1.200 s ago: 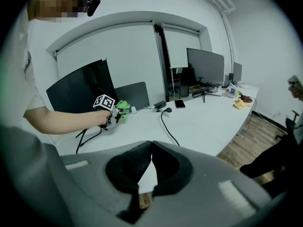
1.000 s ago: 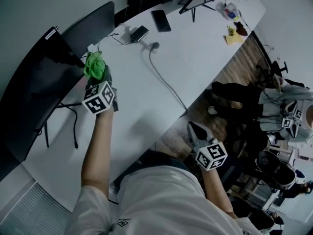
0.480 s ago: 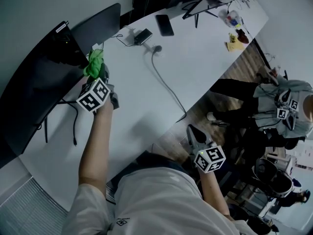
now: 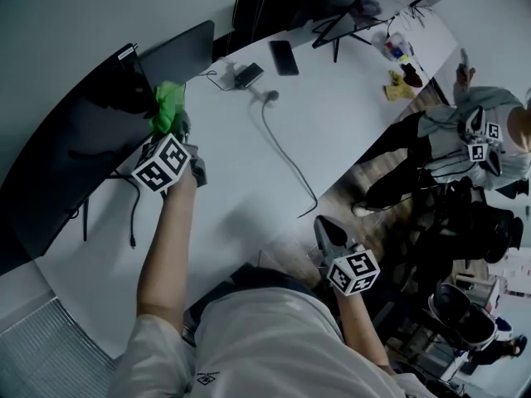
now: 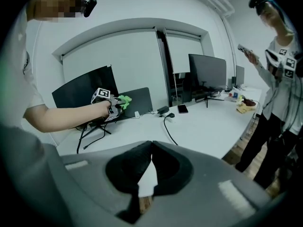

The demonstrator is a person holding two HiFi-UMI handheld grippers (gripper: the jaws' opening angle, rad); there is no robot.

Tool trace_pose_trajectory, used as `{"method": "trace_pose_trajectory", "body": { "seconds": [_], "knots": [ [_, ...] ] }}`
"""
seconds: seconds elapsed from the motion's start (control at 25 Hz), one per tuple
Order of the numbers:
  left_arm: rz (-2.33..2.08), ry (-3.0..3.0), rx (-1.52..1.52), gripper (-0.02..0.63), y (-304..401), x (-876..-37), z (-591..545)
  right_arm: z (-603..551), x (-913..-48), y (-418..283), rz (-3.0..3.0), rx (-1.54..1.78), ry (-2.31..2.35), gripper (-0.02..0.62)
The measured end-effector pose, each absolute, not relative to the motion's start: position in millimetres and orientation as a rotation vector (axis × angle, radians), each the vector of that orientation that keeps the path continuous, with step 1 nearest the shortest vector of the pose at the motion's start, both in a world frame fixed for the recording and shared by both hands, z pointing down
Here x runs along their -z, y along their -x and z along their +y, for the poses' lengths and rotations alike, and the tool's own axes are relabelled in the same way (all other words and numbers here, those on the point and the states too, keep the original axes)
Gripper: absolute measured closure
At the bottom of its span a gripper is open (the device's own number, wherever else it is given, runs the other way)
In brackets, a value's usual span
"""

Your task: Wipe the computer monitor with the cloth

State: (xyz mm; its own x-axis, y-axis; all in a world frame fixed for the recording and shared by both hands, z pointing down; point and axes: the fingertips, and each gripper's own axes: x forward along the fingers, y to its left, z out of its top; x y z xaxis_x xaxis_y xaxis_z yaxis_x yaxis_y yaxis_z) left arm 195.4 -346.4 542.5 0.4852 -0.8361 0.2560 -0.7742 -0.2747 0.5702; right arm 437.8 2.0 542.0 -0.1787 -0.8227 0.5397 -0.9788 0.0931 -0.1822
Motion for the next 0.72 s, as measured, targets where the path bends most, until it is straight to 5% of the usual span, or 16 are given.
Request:
{"method": "trace_pose_trajectory", "body": {
  "seconds": [0.72],
  "knots": [
    [-1.336,-2.193,0.365,0.543,-195,-408,-342,-29,-521,-431,-2.193,-0.673,-1.768,0.592]
  ]
}}
